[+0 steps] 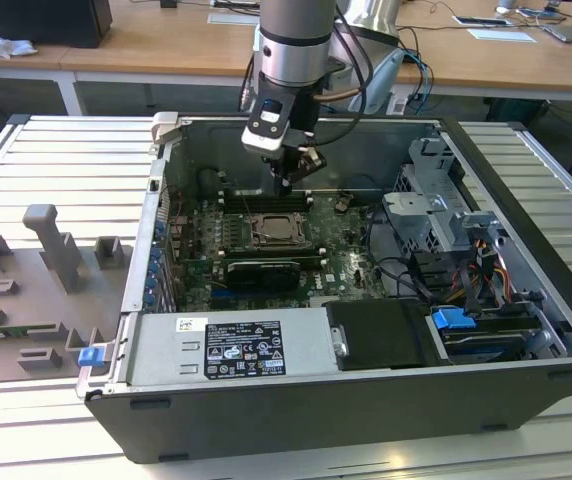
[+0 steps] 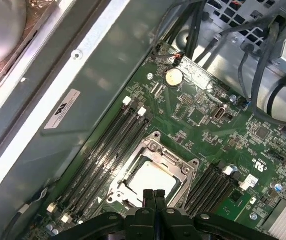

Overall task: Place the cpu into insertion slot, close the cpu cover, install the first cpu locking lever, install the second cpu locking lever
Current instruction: 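Install the first cpu locking lever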

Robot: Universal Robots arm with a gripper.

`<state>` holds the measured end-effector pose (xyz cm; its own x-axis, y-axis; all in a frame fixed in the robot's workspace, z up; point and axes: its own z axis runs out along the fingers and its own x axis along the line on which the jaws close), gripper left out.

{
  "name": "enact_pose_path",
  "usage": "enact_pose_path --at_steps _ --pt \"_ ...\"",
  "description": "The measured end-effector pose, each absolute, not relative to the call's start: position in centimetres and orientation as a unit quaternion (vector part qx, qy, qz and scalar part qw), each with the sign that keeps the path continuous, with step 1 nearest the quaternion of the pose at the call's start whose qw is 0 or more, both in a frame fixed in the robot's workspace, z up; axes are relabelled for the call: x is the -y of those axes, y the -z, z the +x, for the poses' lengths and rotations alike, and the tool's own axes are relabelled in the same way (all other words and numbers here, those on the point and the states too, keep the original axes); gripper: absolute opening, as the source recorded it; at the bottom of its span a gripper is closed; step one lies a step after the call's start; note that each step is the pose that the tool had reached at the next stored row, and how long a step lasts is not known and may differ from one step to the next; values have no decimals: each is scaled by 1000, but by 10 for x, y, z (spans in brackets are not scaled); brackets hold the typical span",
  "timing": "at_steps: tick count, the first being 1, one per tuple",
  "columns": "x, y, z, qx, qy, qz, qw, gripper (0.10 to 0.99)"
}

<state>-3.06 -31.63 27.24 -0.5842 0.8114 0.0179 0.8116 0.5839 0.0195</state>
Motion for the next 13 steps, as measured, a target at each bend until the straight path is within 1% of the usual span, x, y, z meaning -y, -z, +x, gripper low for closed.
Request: enact_pose_path --at_steps 13 --pt "316 -272 -31 909 13 -416 4 106"
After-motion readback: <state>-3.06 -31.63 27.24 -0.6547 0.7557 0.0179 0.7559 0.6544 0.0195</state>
